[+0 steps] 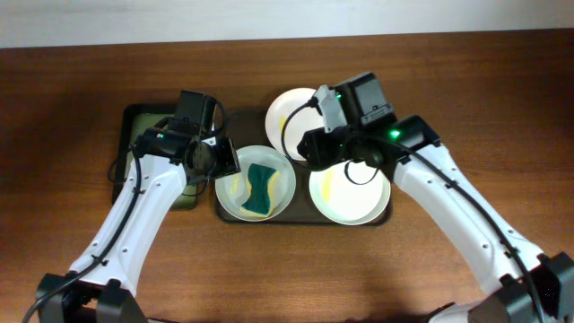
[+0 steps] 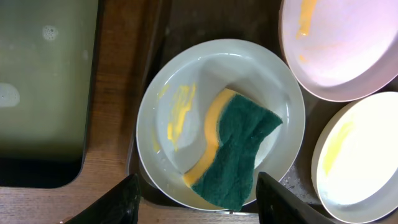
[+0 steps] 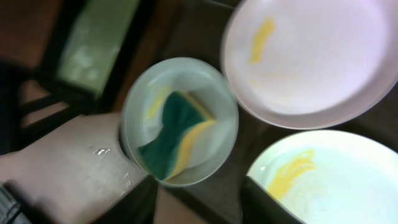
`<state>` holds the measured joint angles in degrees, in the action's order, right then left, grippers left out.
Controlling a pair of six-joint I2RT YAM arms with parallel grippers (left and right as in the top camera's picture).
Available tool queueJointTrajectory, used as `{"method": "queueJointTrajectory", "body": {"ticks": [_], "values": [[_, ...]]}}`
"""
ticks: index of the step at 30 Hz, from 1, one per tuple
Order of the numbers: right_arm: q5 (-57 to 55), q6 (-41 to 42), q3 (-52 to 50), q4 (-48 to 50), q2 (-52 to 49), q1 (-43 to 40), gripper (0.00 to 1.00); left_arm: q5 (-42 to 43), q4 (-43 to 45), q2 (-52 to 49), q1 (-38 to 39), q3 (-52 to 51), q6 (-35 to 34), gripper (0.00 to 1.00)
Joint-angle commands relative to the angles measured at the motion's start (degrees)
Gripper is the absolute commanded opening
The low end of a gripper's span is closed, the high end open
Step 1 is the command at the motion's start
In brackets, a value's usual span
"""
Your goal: Clean dirty plates on tray and stack at the side
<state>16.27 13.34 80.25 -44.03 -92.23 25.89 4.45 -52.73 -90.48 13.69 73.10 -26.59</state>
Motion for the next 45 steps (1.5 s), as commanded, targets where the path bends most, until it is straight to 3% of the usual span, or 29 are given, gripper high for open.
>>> {"method": "queueJointTrajectory", "body": {"ticks": [1, 2, 4, 16, 19, 27, 28, 31, 33, 38, 42, 45], "values": [[-8.46, 7.15, 0.17, 1.44, -6.62, 1.14, 0.41, 0.22, 0.11, 0.50, -0.20, 0.44, 0.74, 0.57], [-6.38, 7.13, 0.17, 2.21, -9.14, 1.51, 0.41, 0.22, 0.09, 0.50, -0.20, 0.44, 0.76, 0.57], [-2.71, 7.15, 0.17, 4.02, -13.60, 1.92, 0.51, 0.20, 0.09, 0.50, -0.20, 0.44, 0.76, 0.57], [-1.46, 8.13, 0.17, 5.27, -22.97, 2.23, 0.52, 0.20, 0.11, 0.50, -0.20, 0.44, 0.76, 0.57], [-1.62, 8.09, 0.17, 6.08, -23.67, 3.41, 0.40, 0.20, 0.11, 0.50, -0.20, 0.44, 0.76, 0.57], [-1.73, 8.13, 0.17, 7.10, -26.77, 4.11, 0.41, 0.20, 0.09, 0.50, -0.20, 0.44, 0.76, 0.57], [-1.70, 8.13, 0.17, 7.19, -26.77, 4.11, 0.37, 0.20, 0.11, 0.50, -0.20, 0.39, 0.76, 0.57], [-1.70, 7.96, 0.17, 7.02, -26.77, 4.09, 0.12, 0.26, 0.13, 0.50, -0.20, -0.44, 2.49, 0.55], [-1.64, 7.02, 0.17, 6.78, -26.77, 4.09, 0.06, 1.01, 0.15, 0.46, -0.20, -1.70, 4.24, 0.55], [-1.66, 6.43, 0.20, 6.78, -26.75, 4.09, 0.04, 8.70, 4.07, -2.21, -0.20, -3.10, 8.11, 0.50], [-1.66, 6.43, 0.20, 6.58, -26.75, 4.04, 0.04, 16.20, 7.32, -10.19, 0.87, -3.10, 10.93, 0.47], [-1.68, 6.43, 0.20, 6.58, -26.75, 4.04, 0.04, 16.22, 8.22, -14.86, 2.58, -3.10, 11.52, 0.52]]}}
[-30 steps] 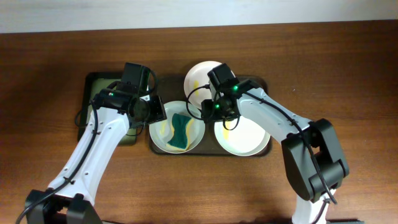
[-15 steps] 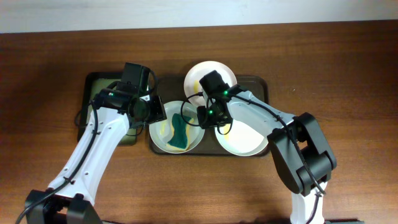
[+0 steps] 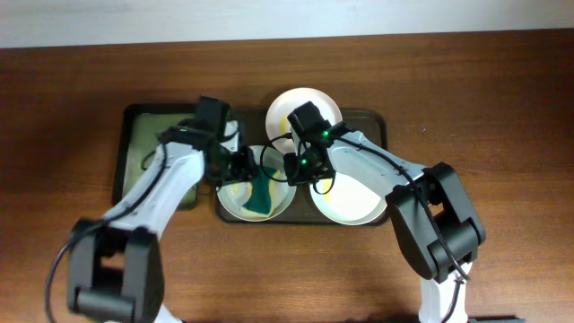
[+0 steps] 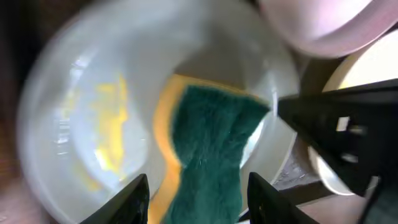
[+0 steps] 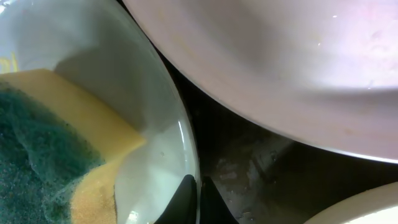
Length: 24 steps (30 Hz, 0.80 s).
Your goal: Clean dirty plates on tray and stack at the side
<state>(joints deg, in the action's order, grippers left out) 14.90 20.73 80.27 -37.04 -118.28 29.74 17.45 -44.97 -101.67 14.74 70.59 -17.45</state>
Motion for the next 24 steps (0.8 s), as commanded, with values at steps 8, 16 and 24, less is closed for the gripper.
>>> {"method": "queueJointTrajectory", "body": {"ticks": [8, 16, 24], "values": [[-0.33, -0.96, 0.17, -0.20, -0.70, 0.20, 0.04, 4.68, 2.25, -8.92, 3.48, -0.59, 5.64, 0.51], [-0.33, -0.96, 0.17, -0.24, -0.70, 0.20, 0.04, -9.57, 2.10, -9.03, 3.74, -0.63, 5.57, 0.17], [-0.55, -0.98, 0.17, -0.66, -0.70, 0.20, 0.04, -36.61, 5.29, -9.53, 2.91, -5.60, 0.31, 0.00]]}}
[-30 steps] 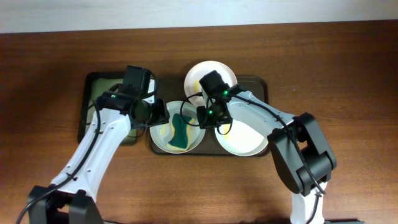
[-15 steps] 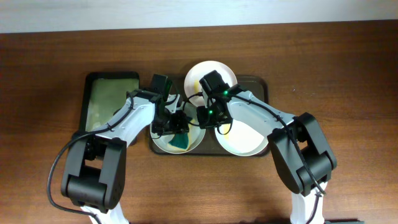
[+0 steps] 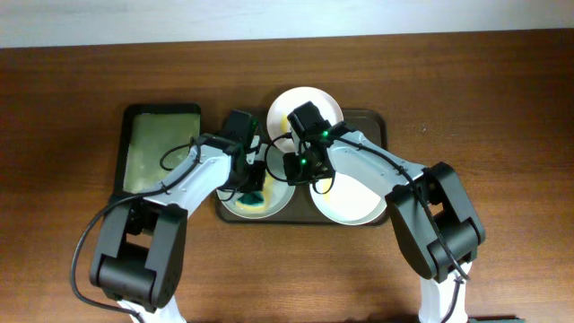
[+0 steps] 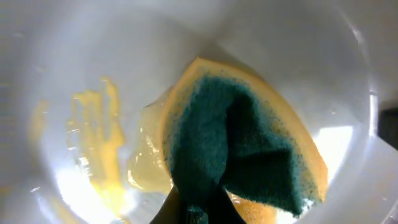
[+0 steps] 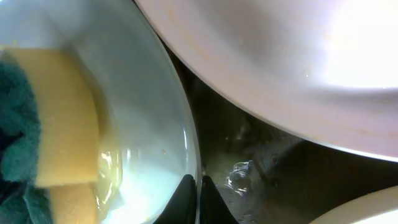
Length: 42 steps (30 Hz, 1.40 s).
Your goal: Clean dirty plates on tray and stack at the side
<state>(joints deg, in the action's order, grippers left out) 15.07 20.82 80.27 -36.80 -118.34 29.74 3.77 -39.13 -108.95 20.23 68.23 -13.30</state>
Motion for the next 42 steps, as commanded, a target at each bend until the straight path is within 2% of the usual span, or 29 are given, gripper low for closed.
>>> {"method": "queueJointTrajectory", "body": {"ticks": [1, 11, 12, 18, 20, 24, 28, 36, 38, 42], "values": [[-0.72, -1.09, 0.17, -0.87, -0.63, 0.20, 0.04, -24.52, -0.50, -2.25, -2.91, -2.95, -3.85, 0.00], [-0.70, -2.58, 0.17, -1.09, -0.63, 0.20, 0.04, -28.09, -1.99, -1.60, -3.13, 6.21, -3.80, 0.00], [-0.70, -2.58, 0.17, -1.09, -0.63, 0.20, 0.04, -26.08, -3.08, -1.22, -3.13, 7.45, -3.82, 0.00], [-0.68, -2.56, 0.17, -0.83, -0.63, 0.20, 0.04, -1.29, -1.53, 2.43, -3.13, 9.77, -4.39, 0.00], [-0.68, -2.56, 0.17, -0.44, -0.63, 0.20, 0.04, -0.24, -1.42, 1.51, -3.13, 9.60, -7.54, 0.00], [-0.68, -2.56, 0.17, -0.66, -0.63, 0.20, 0.04, 5.42, -2.73, -1.86, -3.04, 9.44, -8.13, 0.00], [-0.70, -2.56, 0.17, -0.66, -0.63, 0.20, 0.04, -1.97, -4.28, -5.60, -3.13, 8.74, -8.11, 0.00], [-0.72, -2.56, 0.17, -0.76, -0.63, 0.20, 0.04, -29.40, -7.89, -7.67, -3.15, 7.08, -8.11, 0.00], [-0.72, -2.56, 0.17, -0.90, -0.63, 0.20, 0.04, -32.39, -8.72, -5.79, -3.15, 7.28, -8.13, 0.00], [-0.72, -2.58, 1.16, -1.68, -0.17, 0.20, 0.04, -32.50, -8.48, 3.74, -3.13, 7.30, -8.57, 0.00]]}}
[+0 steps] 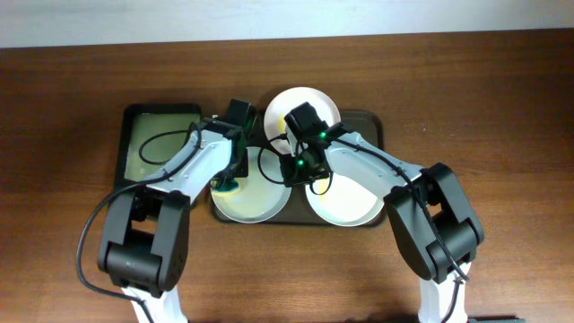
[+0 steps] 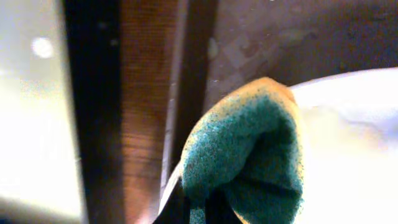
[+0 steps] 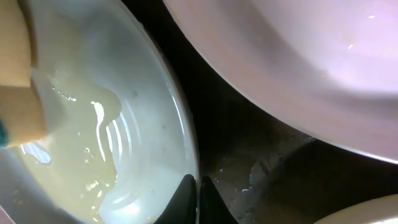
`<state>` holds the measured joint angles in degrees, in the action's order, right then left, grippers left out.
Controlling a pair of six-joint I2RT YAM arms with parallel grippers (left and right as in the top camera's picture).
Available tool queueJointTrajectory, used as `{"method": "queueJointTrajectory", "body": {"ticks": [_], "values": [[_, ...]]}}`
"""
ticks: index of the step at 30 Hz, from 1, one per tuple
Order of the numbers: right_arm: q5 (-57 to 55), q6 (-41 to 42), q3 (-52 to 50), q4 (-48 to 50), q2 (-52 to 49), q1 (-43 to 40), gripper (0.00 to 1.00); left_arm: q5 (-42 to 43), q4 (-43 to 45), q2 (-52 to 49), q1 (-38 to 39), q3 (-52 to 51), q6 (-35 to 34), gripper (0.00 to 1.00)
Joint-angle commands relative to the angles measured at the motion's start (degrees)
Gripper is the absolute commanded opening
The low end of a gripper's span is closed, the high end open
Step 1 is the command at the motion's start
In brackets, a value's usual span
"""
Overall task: Clean dirty plates on tray and stack at the side
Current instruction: 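Lift the scrubbed plate with the right gripper and place it right of the tray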
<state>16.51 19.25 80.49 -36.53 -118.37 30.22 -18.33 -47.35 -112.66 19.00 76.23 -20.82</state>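
A dark tray [image 1: 381, 126] holds three plates. My left gripper [image 1: 230, 176] is shut on a folded green-and-yellow sponge [image 2: 249, 149], pressed at the left rim of the front-left white plate [image 1: 256, 202]. In the left wrist view the fingertips [image 2: 198, 202] pinch the sponge from below. My right gripper [image 3: 193, 186] is shut on that plate's right rim; the plate [image 3: 93, 124] is wet with a pale yellowish film. A pinkish plate [image 3: 298, 62] with a yellow streak lies at the back, and a white plate [image 1: 350, 202] with a yellow smear sits front right.
A dark basin of soapy water [image 1: 160, 144] stands left of the tray, with a strip of wooden table [image 2: 146, 93] between them. Brown table [image 1: 484, 108] surrounds everything. Both arms crowd over the tray's left half.
The left gripper has carried the sponge from the middle of the front-left plate to its left rim by the tray edge. The yellow streak there is now a pale film. Right gripper unchanged on the rim.
First both grippers hung open above the tray, with the sponge lying in the streaked front-left plate. Then the right gripper was shut on that plate's right rim and the left stood open around the sponge. The left then held the sponge mid-plate, and now at the left rim.
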Motion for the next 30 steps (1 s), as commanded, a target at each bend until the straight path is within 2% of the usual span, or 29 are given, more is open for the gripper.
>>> {"method": "queueJointTrajectory", "body": {"ticks": [1, 7, 11, 12, 18, 21, 24, 27, 30], "values": [[-2.16, -1.20, 1.53, -2.21, 0.13, -0.26, 0.04, -9.62, -0.31, 9.46, -1.92, -0.70, -1.70, 0.00], [-5.42, -3.56, 7.56, -7.48, 3.65, 0.11, 0.04, 2.64, -1.22, 24.41, -2.58, -0.70, -1.70, 0.00], [-23.23, -4.48, 15.56, -16.44, 6.05, 3.21, 0.04, 9.01, -3.72, 29.18, -8.87, -0.70, -1.70, 0.00], [-35.15, -5.57, 22.08, -22.10, 6.23, 6.64, 0.04, 13.14, -6.32, 29.27, -14.69, -0.76, -1.68, 0.00], [-61.44, -6.93, 30.32, -27.06, 6.23, 16.81, 0.04, 13.20, -10.51, 29.24, -24.33, -0.76, -1.68, 0.00], [-74.36, -14.69, 31.19, -24.79, 6.23, 22.49, 0.04, 13.20, -10.78, 29.24, -25.18, -0.87, -1.68, 0.00], [-87.06, -32.04, 31.19, -18.56, 6.23, 27.76, 0.04, 13.20, -10.80, 29.22, -25.18, -0.87, -1.66, 0.00], [-89.74, -42.95, 31.19, -14.67, 6.23, 30.10, 0.04, 13.18, -10.82, 29.22, -25.18, -0.87, -1.66, 0.00], [-90.75, -48.15, 31.19, -12.26, 6.23, 30.91, 0.04, 13.18, -11.10, 29.22, -25.18, -0.87, -1.66, 0.00]]}}
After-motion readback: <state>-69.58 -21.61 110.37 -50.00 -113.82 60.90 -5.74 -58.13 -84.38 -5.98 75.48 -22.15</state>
